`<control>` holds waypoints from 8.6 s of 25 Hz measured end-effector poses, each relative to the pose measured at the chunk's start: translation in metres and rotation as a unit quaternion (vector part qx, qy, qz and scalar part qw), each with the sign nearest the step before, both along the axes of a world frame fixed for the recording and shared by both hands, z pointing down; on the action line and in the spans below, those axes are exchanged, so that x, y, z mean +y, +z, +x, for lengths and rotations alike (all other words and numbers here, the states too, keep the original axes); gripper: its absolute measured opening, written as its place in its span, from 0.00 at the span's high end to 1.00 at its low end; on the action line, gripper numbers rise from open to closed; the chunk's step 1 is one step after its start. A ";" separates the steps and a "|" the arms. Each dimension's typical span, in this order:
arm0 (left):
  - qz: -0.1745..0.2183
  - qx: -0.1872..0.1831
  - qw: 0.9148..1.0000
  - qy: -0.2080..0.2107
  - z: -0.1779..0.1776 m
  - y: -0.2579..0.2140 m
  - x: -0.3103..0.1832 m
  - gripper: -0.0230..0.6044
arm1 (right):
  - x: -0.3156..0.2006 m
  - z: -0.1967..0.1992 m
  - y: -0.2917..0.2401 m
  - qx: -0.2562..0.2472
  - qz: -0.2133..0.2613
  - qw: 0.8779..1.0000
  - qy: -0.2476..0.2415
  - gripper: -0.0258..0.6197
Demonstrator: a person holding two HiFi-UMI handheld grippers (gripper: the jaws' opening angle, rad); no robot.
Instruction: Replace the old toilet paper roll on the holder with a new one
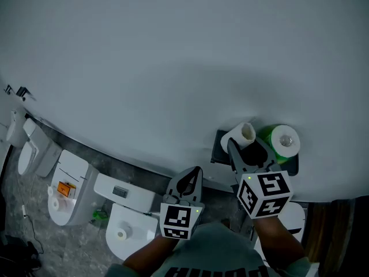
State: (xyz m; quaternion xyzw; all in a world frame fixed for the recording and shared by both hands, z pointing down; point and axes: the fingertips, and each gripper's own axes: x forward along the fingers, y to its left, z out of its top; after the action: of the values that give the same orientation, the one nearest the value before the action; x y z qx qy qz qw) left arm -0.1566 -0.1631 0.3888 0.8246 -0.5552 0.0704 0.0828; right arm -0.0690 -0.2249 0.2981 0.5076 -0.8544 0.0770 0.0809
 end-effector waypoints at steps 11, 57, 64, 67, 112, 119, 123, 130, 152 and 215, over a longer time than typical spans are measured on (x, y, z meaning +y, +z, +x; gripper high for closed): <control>-0.009 0.007 1.000 0.020 -0.003 0.005 -0.015 0.95 | -0.011 -0.007 0.010 0.037 -0.011 0.999 0.014 0.67; 0.012 0.007 0.996 0.085 0.027 -0.010 0.038 0.95 | 0.099 0.031 0.034 -0.006 0.018 0.997 0.069 0.95; 0.008 0.010 0.995 0.102 0.031 -0.007 0.050 0.95 | 0.115 0.041 0.052 -0.004 0.001 0.996 0.087 0.94; 0.001 0.012 0.994 0.110 0.035 -0.001 0.055 0.95 | 0.122 0.047 0.061 -0.002 -0.008 0.995 0.095 0.94; 0.030 -0.011 0.999 0.030 0.160 -0.002 0.108 0.96 | 0.181 0.171 0.092 -0.010 -0.017 1.000 0.005 0.94; 0.028 -0.013 0.999 0.017 0.154 -0.002 0.101 0.96 | 0.173 0.168 0.087 -0.012 -0.008 1.000 0.003 0.94; 0.032 -0.008 0.999 0.012 0.148 -0.006 0.094 0.96 | 0.164 0.164 0.080 -0.011 0.002 1.000 0.002 0.94; 0.033 -0.016 0.999 0.022 0.140 -0.010 0.079 0.96 | 0.137 0.153 0.058 -0.029 0.021 0.999 0.002 0.72; 0.030 -0.016 0.999 0.032 0.097 -0.020 0.031 0.96 | 0.040 0.128 0.009 -0.026 0.067 0.996 0.044 0.31; 0.008 -0.006 0.992 0.124 0.147 -0.007 0.028 0.96 | 0.057 0.236 -0.021 -0.133 0.085 0.969 0.192 0.29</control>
State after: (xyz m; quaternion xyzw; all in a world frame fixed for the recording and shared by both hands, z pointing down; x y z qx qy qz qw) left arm -0.0094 -0.1352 0.3819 0.8871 -0.4501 0.0802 0.0633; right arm 0.1674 -0.1682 0.2775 0.6521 -0.7475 0.0853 -0.0935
